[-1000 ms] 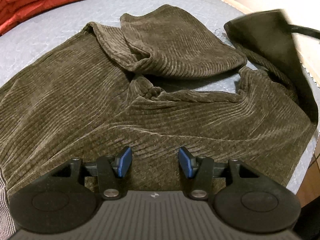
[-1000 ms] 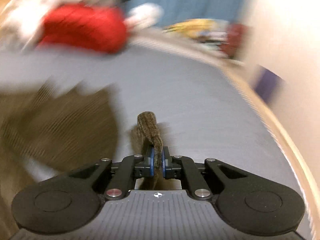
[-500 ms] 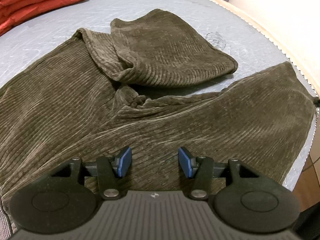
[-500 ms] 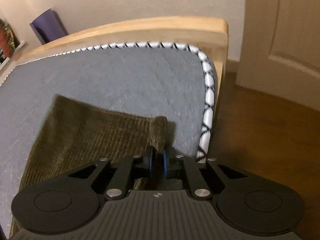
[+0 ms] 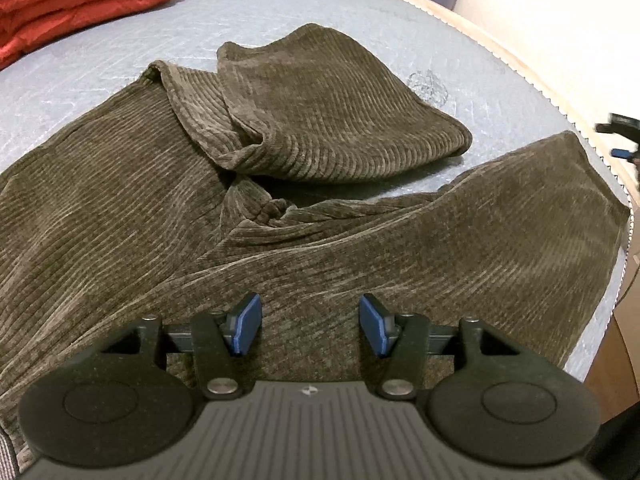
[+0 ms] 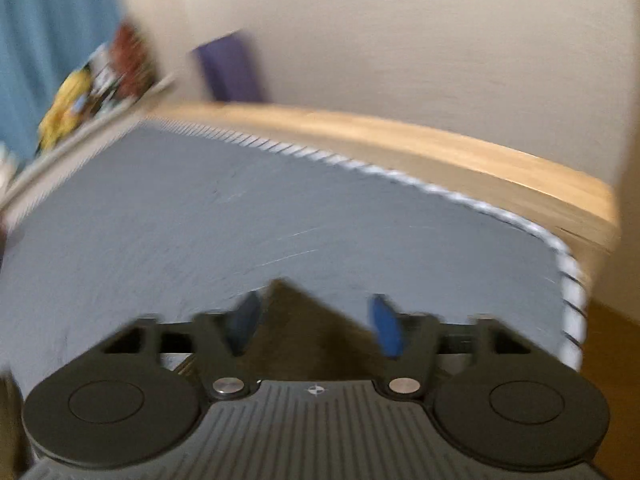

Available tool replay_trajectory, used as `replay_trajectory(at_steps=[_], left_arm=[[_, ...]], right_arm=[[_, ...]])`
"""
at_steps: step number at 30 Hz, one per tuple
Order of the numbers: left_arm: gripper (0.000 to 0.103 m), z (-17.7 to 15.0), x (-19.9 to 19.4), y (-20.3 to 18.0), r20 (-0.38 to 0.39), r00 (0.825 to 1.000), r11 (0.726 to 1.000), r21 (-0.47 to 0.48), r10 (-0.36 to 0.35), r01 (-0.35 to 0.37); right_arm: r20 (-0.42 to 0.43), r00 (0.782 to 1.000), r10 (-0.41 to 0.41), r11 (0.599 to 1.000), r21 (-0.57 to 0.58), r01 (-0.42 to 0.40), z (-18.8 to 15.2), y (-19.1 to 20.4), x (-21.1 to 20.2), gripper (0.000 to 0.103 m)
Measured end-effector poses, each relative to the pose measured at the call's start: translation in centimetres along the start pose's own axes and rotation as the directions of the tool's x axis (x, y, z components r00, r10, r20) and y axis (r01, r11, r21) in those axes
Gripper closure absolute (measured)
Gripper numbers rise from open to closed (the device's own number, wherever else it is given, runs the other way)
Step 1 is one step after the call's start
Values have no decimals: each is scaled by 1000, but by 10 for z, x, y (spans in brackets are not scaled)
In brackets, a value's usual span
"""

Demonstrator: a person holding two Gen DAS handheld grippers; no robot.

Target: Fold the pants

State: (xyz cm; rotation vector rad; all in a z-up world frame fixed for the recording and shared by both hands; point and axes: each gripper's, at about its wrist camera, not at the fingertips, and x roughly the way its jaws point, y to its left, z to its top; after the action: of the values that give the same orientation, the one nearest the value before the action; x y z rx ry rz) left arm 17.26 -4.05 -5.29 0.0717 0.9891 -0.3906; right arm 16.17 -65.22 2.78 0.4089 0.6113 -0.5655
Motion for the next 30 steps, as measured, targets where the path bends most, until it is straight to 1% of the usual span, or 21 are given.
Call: replay_trajectory(at_steps=[2,3,6,7,8,9,10,11,12,13,14,15,17,18,20,22,24,25,26,28,30], left_arm=[[43,-2,-1,2,4,1000,1000,2,2,-2],[43,-4,-3,3,6,1000,1000,3,3,-3],[43,-8,-8,10,16,1000,1000,-2,1,-1],[43,-9,-10,12,21,1000,1000,-5,0,0],[43,-9,-11,15,27,1000,1000,-9,1,0],[43,-10,-13,18,34,999,1000,-11,-2,2],[43,-9,-16,19,46,999,1000,-11,-12,13],[43,-9,-19,20,60,998,1000,-9,-26,26],[43,-8,-22,20,78,996,999,-3,-41,41],[43,-7,-26,18,96,994,998,4,-58,58],[44,-6,-28,15,108,991,997,14,-78,77],[44,-6,-30,11,116,988,994,30,-106,103],[44,-6,-33,-2,112,977,982,85,-179,170],[44,-8,-33,-10,100,971,971,123,-216,204],[44,-15,-33,-28,70,961,946,208,-267,248],[44,-25,-31,-46,25,951,911,296,-309,288],[44,-37,-29,-61,-19,944,875,369,-330,314],[44,-43,-25,-67,-50,940,859,393,-337,329],[44,-49,-21,-72,-79,939,848,409,-335,337],[45,-62,-12,-80,-117,948,838,444,-296,316],[44,-69,-13,-84,-100,954,829,474,-284,297]], right_arm=[[-7,1000,-3,998,-68,3,1,11,27,20],[-25,1000,-3,997,-78,1,2,11,43,20],[-71,997,-19,998,-54,15,0,5,77,21],[-85,996,-14,999,-48,10,-1,1,85,26],[-106,994,14,998,-53,-20,-4,3,91,41],[-86,996,31,994,-97,-39,-6,5,89,71],[-73,993,94,982,-157,-105,-6,8,88,90],[-18,988,152,972,-177,-153,-3,6,81,92],[60,984,165,974,-169,-153,1,3,74,93],[111,986,123,987,-118,-110,9,-3,73,93],[134,989,62,997,-63,-54,13,-6,74,97],[128,992,-11,999,-31,15,15,-9,79,97],[23,999,-36,999,-29,37,10,-11,97,96],[10,998,-70,996,-57,70,5,-10,100,95],[31,993,-111,991,-77,113,6,-9,91,95],[60,991,-118,993,0,118,13,-22,72,84],[104,987,-123,990,78,115,18,-39,47,51],[116,983,-140,987,100,128,19,-48,40,45],[116,981,-153,983,116,139,18,-57,32,41],[72,985,-155,978,152,143,14,-76,22,41],[7,990,-140,966,220,135,6,-95,10,41]])
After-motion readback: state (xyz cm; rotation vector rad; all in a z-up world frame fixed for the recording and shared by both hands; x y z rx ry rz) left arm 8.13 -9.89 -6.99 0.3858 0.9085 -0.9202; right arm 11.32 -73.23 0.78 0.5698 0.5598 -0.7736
